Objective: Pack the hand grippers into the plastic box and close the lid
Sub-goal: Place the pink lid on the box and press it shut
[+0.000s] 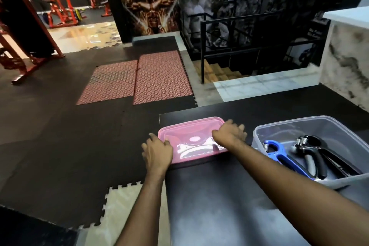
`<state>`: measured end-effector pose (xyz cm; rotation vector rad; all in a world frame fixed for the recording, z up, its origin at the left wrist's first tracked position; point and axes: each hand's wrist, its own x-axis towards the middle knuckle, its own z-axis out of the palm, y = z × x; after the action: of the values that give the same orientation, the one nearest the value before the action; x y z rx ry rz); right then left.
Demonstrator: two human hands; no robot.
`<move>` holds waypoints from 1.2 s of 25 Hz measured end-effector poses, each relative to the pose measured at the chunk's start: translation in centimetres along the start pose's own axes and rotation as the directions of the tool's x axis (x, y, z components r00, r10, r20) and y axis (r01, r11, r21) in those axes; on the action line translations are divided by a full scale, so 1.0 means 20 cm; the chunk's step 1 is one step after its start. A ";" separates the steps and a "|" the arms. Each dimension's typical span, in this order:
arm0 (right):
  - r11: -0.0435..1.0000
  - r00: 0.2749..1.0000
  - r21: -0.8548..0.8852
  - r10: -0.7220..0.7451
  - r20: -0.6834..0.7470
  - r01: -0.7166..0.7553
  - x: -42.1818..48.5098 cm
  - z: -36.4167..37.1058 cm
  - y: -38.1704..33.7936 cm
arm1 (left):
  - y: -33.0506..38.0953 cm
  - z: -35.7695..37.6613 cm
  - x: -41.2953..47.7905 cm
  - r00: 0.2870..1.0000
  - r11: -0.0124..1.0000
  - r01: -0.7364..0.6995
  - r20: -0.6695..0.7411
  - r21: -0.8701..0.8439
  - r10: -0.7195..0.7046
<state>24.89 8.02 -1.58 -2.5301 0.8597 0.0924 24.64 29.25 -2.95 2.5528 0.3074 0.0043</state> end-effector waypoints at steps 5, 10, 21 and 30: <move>0.990 0.976 0.001 -0.136 -0.169 0.138 -0.03 -0.18 -0.04 | 0.10 -0.14 0.00 0.976 0.994 -0.097 -0.201 -0.044 0.086; 0.948 0.925 0.201 -0.169 -0.340 0.247 -0.03 -0.41 0.04 | 0.29 -0.21 -0.13 0.925 0.961 -0.219 -0.350 -0.170 0.149; 0.622 0.961 0.736 -0.122 -0.247 0.268 0.10 -0.94 0.77 | 0.88 0.04 -0.67 0.882 0.786 -0.294 -0.471 -0.544 0.004; 0.700 0.963 0.680 -0.269 -0.031 0.217 0.40 -1.11 1.37 | 1.10 0.33 -0.96 0.984 0.874 -0.154 -0.154 -0.460 0.093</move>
<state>13.27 -25.55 5.30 -1.8910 0.4018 -0.1901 11.11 3.45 4.49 2.0825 0.1635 0.2621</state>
